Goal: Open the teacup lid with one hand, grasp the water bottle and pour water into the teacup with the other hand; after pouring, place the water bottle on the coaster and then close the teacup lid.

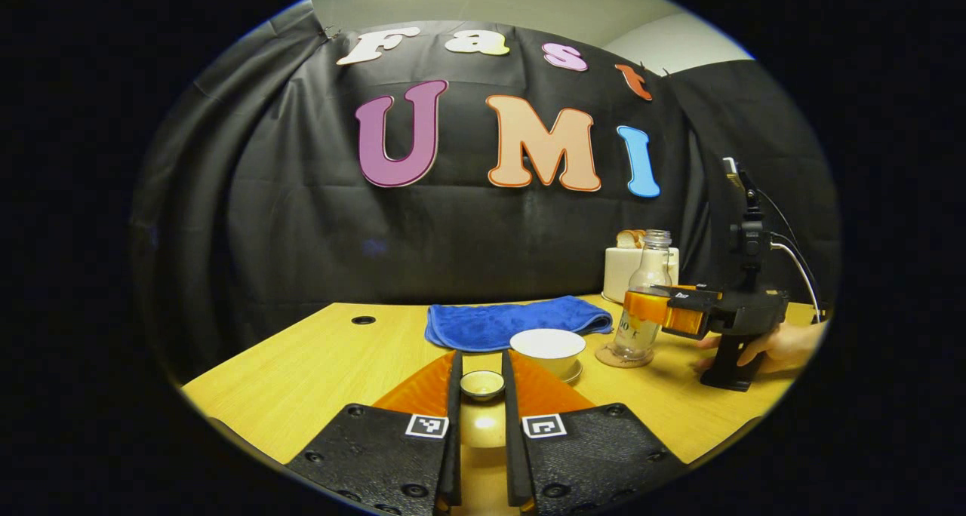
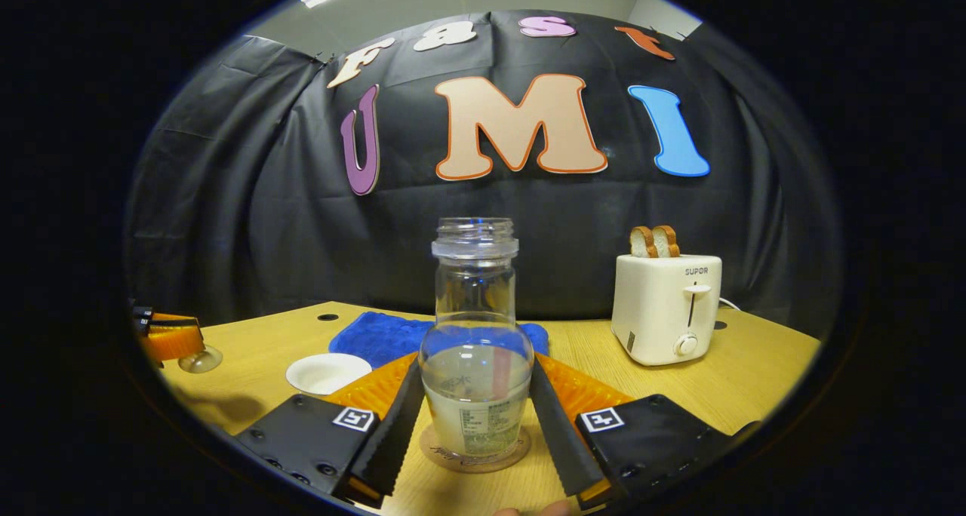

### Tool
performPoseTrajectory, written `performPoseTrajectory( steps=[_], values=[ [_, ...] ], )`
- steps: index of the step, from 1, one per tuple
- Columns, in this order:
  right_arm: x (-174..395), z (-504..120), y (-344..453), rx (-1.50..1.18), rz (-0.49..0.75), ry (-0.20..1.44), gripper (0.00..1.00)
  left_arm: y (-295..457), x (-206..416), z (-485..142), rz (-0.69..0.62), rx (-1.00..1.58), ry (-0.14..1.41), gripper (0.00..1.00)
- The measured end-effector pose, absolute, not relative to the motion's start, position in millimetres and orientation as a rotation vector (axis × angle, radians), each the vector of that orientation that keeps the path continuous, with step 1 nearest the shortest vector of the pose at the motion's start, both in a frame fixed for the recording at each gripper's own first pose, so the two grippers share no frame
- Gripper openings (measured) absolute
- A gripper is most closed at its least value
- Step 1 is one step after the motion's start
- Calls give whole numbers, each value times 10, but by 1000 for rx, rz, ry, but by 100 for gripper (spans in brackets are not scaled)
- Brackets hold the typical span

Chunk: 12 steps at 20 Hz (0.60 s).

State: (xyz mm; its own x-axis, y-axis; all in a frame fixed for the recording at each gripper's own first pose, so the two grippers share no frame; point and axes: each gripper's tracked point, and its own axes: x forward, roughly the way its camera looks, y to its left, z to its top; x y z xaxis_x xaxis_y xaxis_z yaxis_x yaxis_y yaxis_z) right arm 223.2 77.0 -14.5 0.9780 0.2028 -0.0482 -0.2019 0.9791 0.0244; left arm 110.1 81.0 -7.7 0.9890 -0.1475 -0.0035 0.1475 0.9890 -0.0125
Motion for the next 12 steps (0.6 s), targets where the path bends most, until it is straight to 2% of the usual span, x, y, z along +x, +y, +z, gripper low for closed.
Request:
performPoseTrajectory(
  steps=[1, 2, 3, 4, 6, 7, 10, 11, 12],
  values=[
    [2234, -148, 786, 15, 213, 57, 79, 773, 1107, -60, -150, -12, 0, 21],
    [2236, -156, 800, 11, 218, 61, 83, 721, 1105, -62, -158, -11, 0, 21],
    [2234, -169, 796, 11, 216, 69, 83, 674, 1107, -61, -165, -12, -1, 21],
    [2222, -171, 794, 13, 218, 71, 79, 642, 1108, -57, -171, -11, -2, 21],
    [2233, -167, 800, 8, 220, 70, 83, 623, 1112, -55, -175, -11, -3, 21],
    [2242, -170, 793, 6, 219, 71, 79, 629, 1114, -51, -175, -12, -3, 21],
    [2238, -185, 795, 8, 215, 78, 88, 626, 1109, -50, -175, -12, -4, 21],
    [2230, -182, 783, 7, 213, 81, 79, 625, 1103, -45, -175, -12, -3, 21],
    [2247, -179, 793, 11, 220, 81, 83, 627, 1101, -50, -175, -12, -4, 21]
  ],
)
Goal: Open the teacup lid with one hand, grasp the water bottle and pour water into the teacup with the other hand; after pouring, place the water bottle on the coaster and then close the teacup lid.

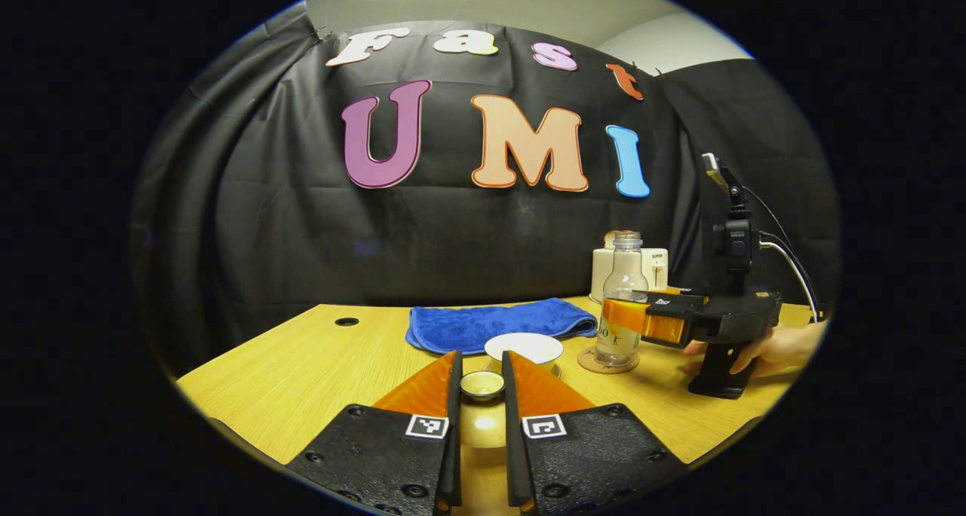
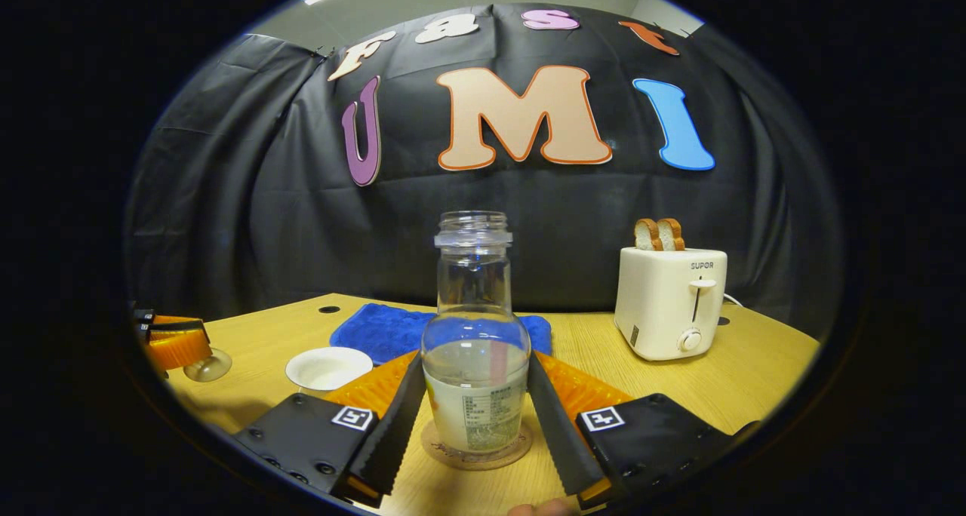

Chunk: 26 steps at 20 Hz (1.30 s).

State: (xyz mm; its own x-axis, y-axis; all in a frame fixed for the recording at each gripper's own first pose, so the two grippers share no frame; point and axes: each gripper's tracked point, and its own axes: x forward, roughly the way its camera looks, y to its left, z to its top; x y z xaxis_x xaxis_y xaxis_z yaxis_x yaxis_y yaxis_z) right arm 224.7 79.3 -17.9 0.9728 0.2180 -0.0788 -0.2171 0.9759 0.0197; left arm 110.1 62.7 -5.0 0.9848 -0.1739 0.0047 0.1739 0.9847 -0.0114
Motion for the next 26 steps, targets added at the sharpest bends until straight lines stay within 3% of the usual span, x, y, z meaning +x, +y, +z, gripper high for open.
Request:
performPoseTrajectory(
  steps=[8, 9, 23, 24, 26],
  values=[
    [2196, -127, 810, 12, 242, 46, 79, 631, 1107, -45, -175, -12, -4, 21],
    [2181, -119, 804, 12, 238, 39, 84, 632, 1105, -45, -175, -13, -4, 21],
    [2016, -158, 770, 10, 251, 79, 84, 634, 1100, -47, -171, -13, -3, 21],
    [1986, -159, 757, 9, 250, 81, 90, 633, 1099, -46, -170, -12, -1, 21],
    [1929, -134, 710, 12, 243, 69, 90, 615, 1105, -52, -173, -13, 0, 21]
  ],
)
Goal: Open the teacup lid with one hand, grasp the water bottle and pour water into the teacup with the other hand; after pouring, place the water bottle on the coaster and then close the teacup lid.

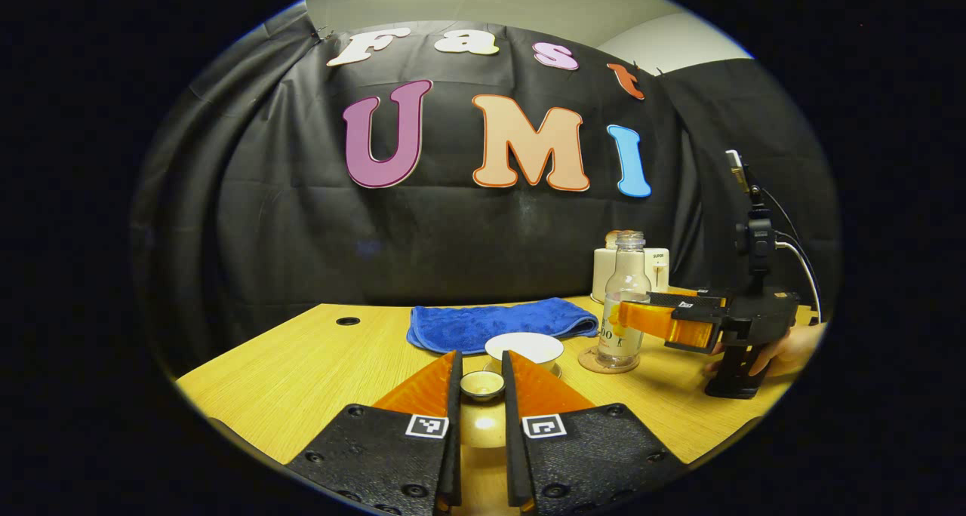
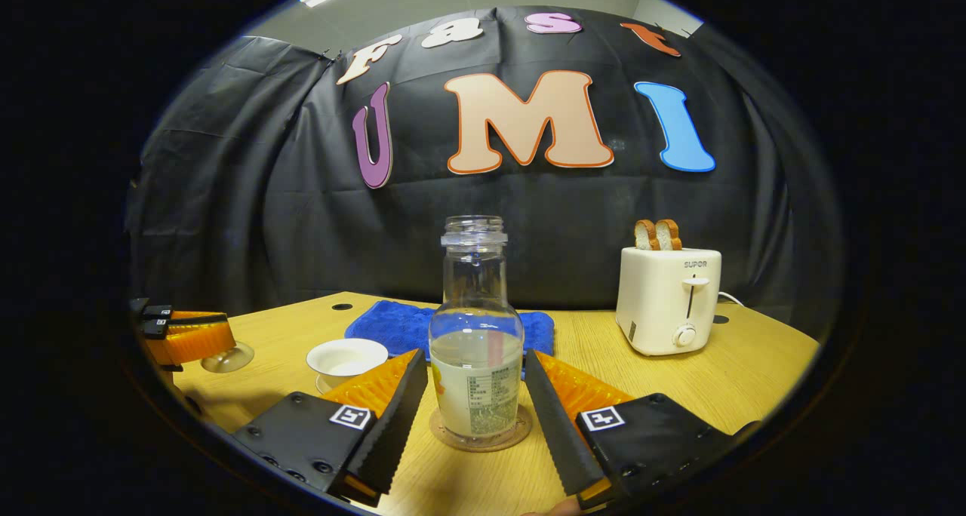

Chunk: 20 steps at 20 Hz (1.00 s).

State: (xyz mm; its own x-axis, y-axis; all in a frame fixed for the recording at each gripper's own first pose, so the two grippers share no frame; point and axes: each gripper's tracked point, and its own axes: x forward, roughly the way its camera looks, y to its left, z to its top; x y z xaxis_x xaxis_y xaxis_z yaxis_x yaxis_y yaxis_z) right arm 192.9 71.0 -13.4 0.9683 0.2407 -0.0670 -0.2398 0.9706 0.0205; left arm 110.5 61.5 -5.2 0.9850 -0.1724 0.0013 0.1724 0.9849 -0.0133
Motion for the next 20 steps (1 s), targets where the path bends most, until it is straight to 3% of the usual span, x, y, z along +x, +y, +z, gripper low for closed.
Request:
performPoseTrajectory(
  steps=[1, 2, 6, 8, 10, 20],
  values=[
    [1900, -118, 690, 12, 240, 62, 84, 598, 1109, -52, -176, -13, 0, 21],
    [1871, -120, 676, 11, 239, 62, 89, 586, 1121, -39, -178, -12, -4, 21],
    [1632, -109, 539, 10, 248, 74, 91, 463, 1263, -36, -205, -12, -7, 21],
    [1476, -71, 390, 10, 238, 57, 84, 402, 1381, -49, -218, -9, -2, 21],
    [1334, -38, 228, 14, 229, 43, 88, 334, 1490, -42, -232, -5, -5, 21],
    [770, 17, -314, 17, 219, 25, 84, 23, 2128, -135, -244, 64, 56, 21]
  ],
)
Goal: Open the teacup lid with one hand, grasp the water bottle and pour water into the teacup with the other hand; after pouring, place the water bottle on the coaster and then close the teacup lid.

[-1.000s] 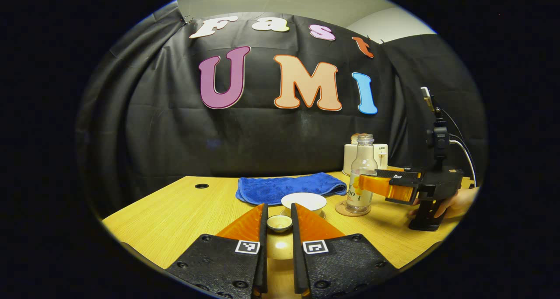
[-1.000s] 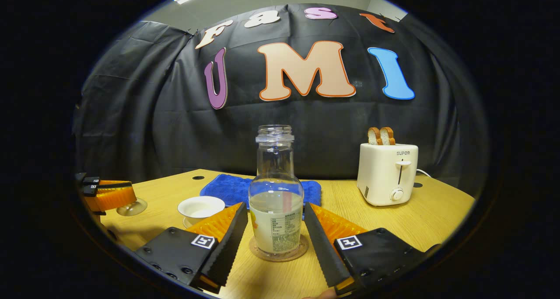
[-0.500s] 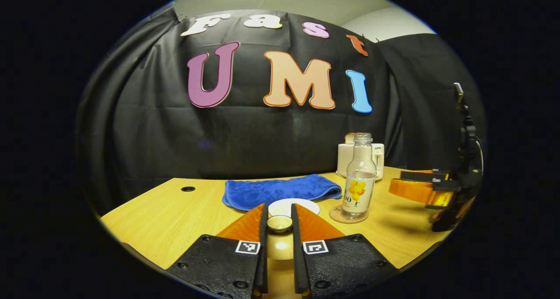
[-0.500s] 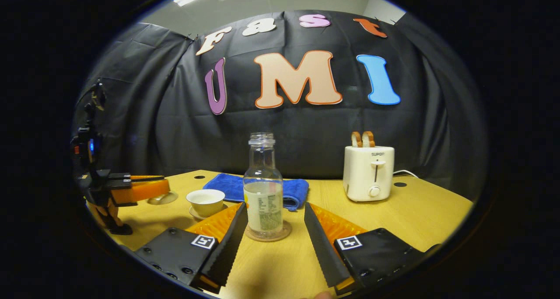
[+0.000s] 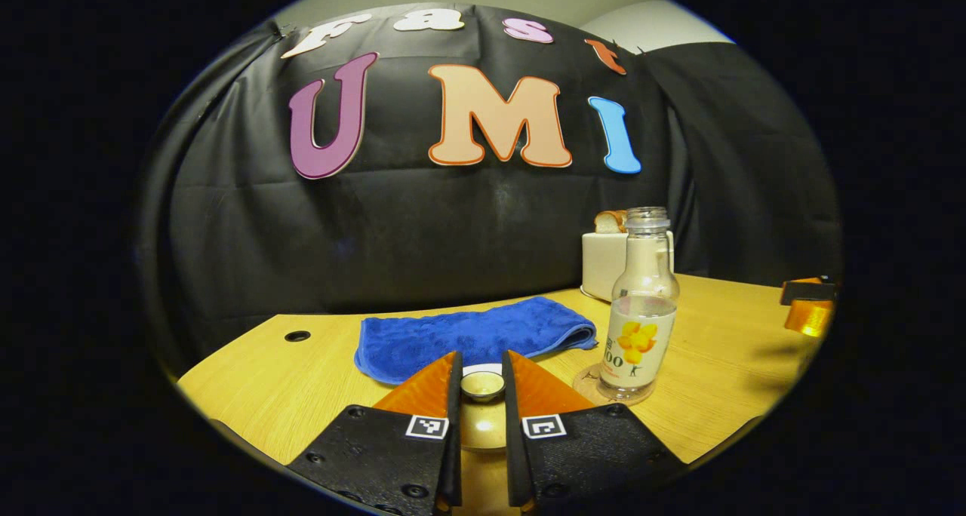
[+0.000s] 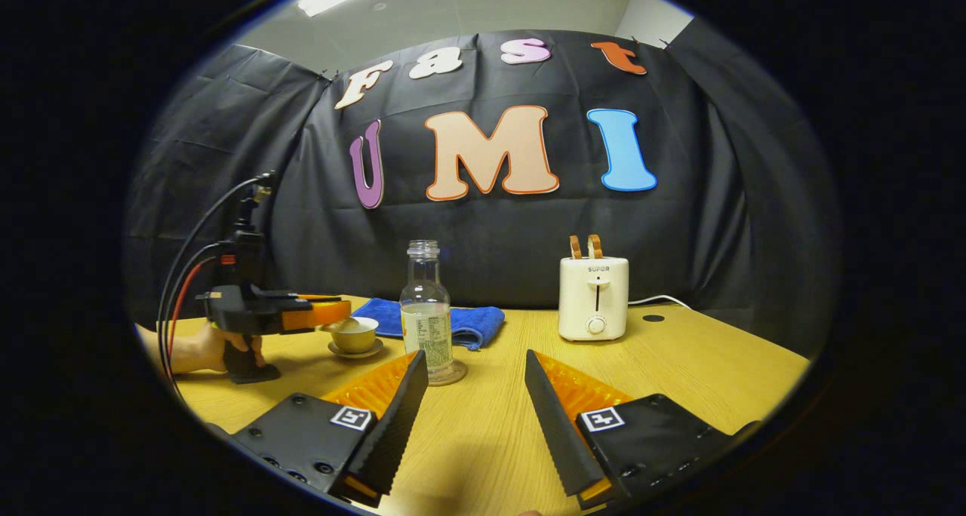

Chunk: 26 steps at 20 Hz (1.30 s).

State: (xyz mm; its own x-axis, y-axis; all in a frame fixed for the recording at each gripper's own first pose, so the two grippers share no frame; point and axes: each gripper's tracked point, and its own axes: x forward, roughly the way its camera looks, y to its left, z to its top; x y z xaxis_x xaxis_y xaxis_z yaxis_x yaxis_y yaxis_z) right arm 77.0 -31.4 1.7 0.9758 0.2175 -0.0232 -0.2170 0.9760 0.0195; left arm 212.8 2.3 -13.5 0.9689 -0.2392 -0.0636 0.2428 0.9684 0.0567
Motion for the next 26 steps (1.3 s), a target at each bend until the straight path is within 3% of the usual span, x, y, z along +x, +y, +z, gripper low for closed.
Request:
performPoseTrajectory(
  steps=[12, 17, 19, 22, 26],
  values=[
    [581, 50, -400, 13, 207, 25, 84, -19, 2291, -204, -214, 101, 110, 21],
    [576, 43, -392, 13, 204, 26, 84, -4, 2274, -197, -208, 94, 114, 29],
    [575, 47, -401, 13, 199, 24, 84, 40, 2200, -225, -195, 82, 123, 44],
    [573, 51, -453, 12, 165, 20, 81, 37, 1895, -155, -189, 40, 90, 99],
    [514, 45, -347, 12, 177, 21, 84, -39, 1200, 23, -184, 7, -13, 96]
  ],
)
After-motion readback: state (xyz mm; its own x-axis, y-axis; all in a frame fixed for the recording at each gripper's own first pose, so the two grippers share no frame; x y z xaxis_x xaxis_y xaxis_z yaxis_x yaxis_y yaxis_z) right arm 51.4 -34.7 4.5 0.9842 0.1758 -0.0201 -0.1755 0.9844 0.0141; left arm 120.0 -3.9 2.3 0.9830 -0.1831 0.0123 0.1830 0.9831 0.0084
